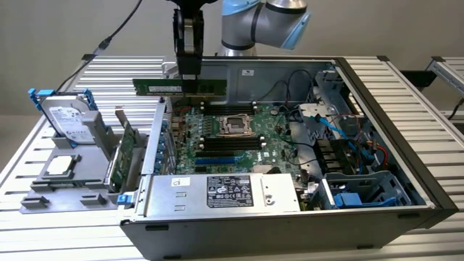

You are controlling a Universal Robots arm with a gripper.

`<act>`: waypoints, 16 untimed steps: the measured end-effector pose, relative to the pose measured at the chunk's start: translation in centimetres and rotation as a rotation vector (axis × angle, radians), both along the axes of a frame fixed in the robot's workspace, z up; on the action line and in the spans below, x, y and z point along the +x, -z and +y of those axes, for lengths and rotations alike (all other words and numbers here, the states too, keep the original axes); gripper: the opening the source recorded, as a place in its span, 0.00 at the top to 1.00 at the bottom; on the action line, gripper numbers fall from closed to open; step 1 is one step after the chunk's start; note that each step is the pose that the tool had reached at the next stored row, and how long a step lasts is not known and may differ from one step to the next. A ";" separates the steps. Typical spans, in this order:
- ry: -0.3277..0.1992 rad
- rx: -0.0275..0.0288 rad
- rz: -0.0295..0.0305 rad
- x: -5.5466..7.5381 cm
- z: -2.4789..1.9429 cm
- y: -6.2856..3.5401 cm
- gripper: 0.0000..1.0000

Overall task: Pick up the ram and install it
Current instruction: 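Pick up the ram and move it above insertion slot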

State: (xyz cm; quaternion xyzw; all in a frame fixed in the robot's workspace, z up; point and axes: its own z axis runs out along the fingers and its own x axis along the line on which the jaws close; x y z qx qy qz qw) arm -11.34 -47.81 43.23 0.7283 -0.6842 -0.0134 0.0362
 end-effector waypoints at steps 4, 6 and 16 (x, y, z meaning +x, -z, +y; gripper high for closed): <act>0.000 0.0000 0.0000 1.4 0.81 0.19 0.86; 0.000 0.0000 0.0000 2.1 1.20 0.27 0.86; 0.000 0.0014 0.0000 5.5 3.02 0.58 0.86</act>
